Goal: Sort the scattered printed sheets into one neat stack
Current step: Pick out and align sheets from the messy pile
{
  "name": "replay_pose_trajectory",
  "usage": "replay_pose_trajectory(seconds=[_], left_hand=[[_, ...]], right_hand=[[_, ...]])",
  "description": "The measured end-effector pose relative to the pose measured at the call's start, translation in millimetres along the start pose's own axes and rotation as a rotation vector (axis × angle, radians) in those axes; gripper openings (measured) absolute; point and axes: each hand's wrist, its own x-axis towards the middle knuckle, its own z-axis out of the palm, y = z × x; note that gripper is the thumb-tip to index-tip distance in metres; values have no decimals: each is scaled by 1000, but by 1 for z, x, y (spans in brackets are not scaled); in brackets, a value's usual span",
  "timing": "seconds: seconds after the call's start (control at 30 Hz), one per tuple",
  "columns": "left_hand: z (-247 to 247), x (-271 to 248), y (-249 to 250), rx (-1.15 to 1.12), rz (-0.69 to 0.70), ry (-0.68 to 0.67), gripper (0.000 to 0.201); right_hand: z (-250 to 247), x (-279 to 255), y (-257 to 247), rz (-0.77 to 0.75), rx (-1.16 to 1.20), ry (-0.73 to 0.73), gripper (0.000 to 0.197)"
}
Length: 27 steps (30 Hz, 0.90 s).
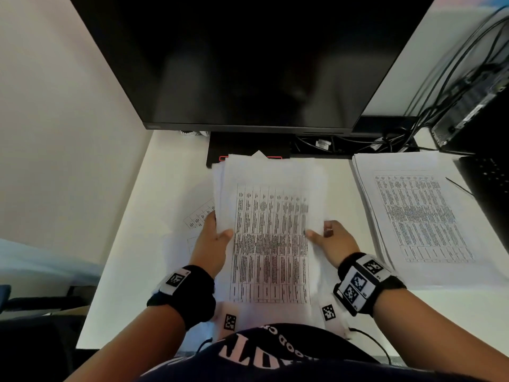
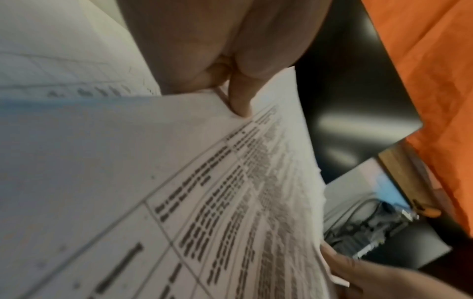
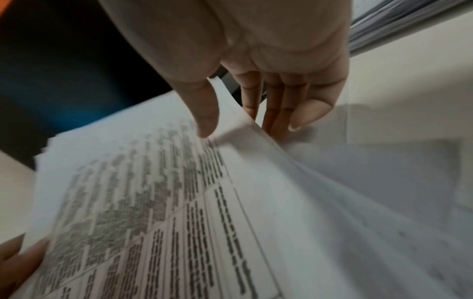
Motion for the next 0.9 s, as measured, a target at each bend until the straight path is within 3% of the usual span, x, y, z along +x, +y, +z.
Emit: replay_pose_trajectory(seconds=[0.1, 0.23, 0.33, 0.5, 0.7, 0.9], left_hand=[[-14, -5, 21, -98, 54, -48, 40], [-30, -4, 53, -126, 164, -27, 37], [-32, -7, 86, -155, 319, 111, 31], [-21, -27, 121, -230, 606, 328, 33], [-10, -33, 91, -245, 563, 287, 44], [-13, -21, 97, -270, 533, 295, 45]], right_hand=[[-14, -8, -14, -86, 123, 9, 64], [-26, -13, -42, -274, 350, 48, 20], [-34, -26, -74, -400, 492, 137, 26], [-41, -57, -104, -718, 526, 350, 38], [-18, -53, -74, -615, 410, 220, 31], [-20, -53, -90, -633, 408, 257, 37]])
